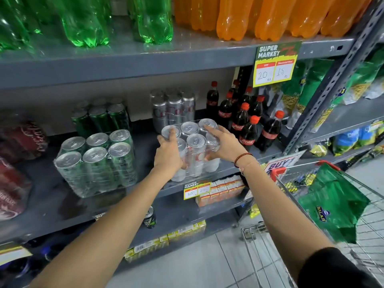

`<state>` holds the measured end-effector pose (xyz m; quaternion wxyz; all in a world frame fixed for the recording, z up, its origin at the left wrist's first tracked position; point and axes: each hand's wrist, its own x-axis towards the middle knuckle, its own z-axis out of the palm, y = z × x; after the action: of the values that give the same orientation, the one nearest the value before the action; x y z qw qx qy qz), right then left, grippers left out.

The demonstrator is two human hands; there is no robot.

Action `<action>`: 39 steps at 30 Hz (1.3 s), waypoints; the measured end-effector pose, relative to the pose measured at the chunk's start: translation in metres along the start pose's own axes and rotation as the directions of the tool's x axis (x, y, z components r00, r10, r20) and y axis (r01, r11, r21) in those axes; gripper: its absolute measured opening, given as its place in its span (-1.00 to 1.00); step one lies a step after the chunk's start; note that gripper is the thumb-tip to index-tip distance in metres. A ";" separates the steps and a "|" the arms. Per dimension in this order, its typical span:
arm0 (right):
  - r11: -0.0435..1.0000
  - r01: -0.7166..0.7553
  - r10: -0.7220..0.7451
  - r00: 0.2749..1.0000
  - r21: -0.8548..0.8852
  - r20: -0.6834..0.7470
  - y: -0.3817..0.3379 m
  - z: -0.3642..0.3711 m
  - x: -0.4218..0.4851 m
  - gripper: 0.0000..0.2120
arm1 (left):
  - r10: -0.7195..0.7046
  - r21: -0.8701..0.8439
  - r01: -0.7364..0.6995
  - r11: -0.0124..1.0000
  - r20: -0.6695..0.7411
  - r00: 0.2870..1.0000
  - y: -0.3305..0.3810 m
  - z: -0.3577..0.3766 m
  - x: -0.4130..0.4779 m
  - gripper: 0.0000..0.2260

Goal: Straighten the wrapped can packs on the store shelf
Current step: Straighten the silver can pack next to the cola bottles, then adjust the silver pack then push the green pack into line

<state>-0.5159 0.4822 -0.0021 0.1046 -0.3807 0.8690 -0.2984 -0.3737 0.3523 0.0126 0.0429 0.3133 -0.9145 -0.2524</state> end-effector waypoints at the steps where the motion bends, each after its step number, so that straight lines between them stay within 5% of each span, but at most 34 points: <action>1: 1.000 0.004 -0.004 1.000 0.006 0.001 0.001 0.000 -0.002 -0.01 | -0.002 0.001 0.002 1.000 -0.001 1.000 0.000 0.001 -0.003 0.02; 31: 1.000 -0.007 0.007 1.000 0.013 0.014 0.000 -0.001 -0.001 0.01 | 0.006 0.022 -0.006 1.000 0.003 1.000 -0.001 0.001 0.000 0.03; 36: 0.999 -0.044 0.044 0.997 -0.002 0.057 -0.008 -0.001 -0.006 0.03 | 0.093 -0.128 -0.085 0.988 0.054 0.994 -0.026 -0.008 0.002 0.05; 39: 0.999 -0.032 0.031 0.998 -0.031 -0.060 -0.030 0.002 -0.015 0.04 | 0.151 -0.204 -0.156 0.967 -0.037 0.988 -0.057 -0.035 -0.010 0.03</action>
<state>-0.4865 0.4757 0.0135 0.0772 -0.3595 0.8823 -0.2939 -0.3259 0.3042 0.0157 0.1040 0.2379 -0.9044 -0.3385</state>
